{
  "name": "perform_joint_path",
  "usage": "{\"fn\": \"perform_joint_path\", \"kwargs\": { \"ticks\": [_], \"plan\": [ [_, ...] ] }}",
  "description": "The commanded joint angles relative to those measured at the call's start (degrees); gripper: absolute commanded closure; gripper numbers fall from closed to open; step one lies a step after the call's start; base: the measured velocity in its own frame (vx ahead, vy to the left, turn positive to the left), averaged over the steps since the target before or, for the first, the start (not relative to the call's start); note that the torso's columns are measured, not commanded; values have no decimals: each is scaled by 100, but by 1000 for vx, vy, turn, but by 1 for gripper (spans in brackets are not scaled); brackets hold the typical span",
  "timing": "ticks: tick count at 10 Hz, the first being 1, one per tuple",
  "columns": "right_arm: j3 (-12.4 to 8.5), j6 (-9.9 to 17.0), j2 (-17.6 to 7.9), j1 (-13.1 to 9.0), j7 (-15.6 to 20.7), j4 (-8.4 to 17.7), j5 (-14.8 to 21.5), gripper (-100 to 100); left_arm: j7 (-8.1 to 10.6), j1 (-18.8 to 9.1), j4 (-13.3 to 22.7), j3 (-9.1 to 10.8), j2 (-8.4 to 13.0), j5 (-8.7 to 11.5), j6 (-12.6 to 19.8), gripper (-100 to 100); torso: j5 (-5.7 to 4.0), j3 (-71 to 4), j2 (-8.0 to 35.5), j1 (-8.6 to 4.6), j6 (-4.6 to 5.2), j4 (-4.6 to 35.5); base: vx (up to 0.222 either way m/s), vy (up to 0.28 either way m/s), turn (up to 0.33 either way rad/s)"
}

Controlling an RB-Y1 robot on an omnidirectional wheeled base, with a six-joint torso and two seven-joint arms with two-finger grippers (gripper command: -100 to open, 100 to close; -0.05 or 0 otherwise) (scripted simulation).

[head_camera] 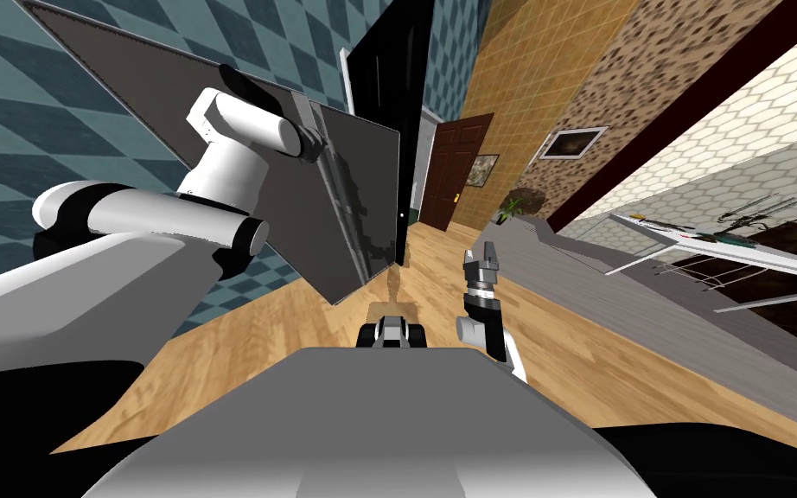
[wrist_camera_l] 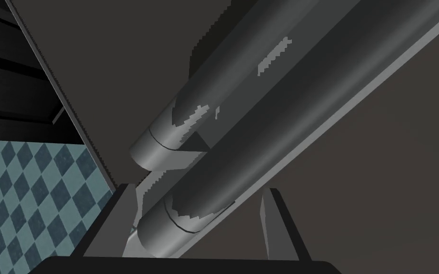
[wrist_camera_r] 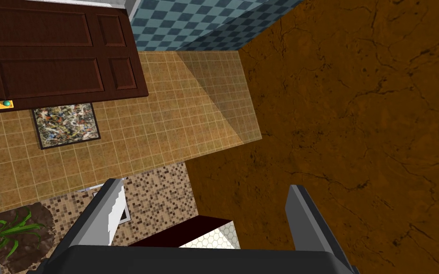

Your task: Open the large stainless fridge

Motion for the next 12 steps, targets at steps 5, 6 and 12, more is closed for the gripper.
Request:
{"fn": "perform_joint_path", "kwargs": {
  "ticks": [5, 6, 12],
  "plan": [
    [0, 0, 0, 1, 0, 0, 0, 0, -89, -17, -380, -36, -238, 421, 126, 100, -6, -7, -6, 9, 3, 2, -82, 82, -37],
    [-1, 0, -1, 0, 0, 0, 0, 0, -89, -17, -380, -36, -238, 421, 126, 100, -3, 15, 28, 17, 30, -7, -159, 170, -86],
    [-1, 0, -1, 0, 0, 0, 0, 0, -261, -65, -728, -142, -545, 876, 212, 100, -20, -17, -14, 9, 29, 2, -145, 152, -78]
  ]
}}
